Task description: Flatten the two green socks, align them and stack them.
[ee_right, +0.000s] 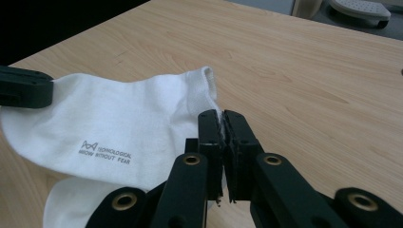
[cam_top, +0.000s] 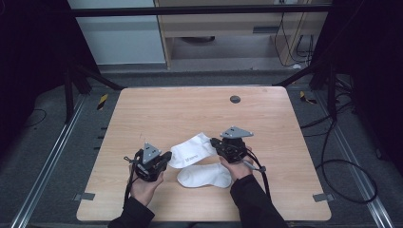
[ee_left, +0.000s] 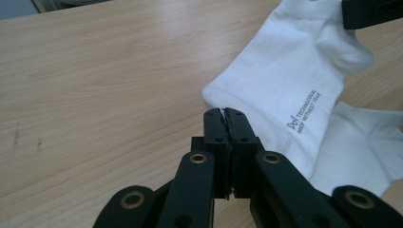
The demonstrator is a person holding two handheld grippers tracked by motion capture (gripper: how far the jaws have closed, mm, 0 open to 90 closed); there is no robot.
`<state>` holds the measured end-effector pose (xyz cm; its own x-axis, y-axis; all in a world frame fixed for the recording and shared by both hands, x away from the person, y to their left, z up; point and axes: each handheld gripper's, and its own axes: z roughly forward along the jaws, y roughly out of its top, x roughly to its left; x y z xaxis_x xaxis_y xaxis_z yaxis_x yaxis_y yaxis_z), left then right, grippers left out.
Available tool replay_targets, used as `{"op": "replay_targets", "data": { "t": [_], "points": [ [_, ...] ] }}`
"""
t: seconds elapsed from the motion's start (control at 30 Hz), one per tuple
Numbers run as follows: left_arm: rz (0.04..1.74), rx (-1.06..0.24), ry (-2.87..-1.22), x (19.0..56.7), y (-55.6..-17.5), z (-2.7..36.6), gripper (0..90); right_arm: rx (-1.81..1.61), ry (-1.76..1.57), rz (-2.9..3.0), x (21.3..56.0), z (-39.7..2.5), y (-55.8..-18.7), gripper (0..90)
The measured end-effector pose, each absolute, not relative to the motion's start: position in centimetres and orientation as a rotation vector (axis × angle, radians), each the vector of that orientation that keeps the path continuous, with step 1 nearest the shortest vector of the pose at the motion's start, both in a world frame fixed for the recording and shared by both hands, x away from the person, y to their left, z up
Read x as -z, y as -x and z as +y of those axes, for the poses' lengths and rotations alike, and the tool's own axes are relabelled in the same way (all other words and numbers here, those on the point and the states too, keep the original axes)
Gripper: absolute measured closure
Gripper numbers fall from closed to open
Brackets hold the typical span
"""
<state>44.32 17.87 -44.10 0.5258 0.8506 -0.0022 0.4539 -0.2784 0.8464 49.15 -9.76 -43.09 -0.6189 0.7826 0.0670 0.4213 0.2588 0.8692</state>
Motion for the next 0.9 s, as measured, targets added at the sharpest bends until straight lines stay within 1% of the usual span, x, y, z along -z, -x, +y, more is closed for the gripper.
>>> {"op": "replay_targets", "data": {
  "t": [0.4, 0.7, 0.9],
  "points": [
    [1.008, -0.547, -1.980, 44.6, -43.7, 15.5, 88.3, -1.257, -1.117, 2.169, 43.9, -13.1, -46.3, 86.6],
    [0.988, -0.515, -2.032, 45.4, -43.3, 14.4, 88.2, -1.248, -1.149, 2.199, 45.1, -14.4, -44.5, 86.6],
    [0.991, -0.500, -2.067, 46.0, -43.3, 14.4, 88.2, -1.247, -1.166, 2.227, 45.6, -14.4, -43.7, 86.5]
  ]
}}
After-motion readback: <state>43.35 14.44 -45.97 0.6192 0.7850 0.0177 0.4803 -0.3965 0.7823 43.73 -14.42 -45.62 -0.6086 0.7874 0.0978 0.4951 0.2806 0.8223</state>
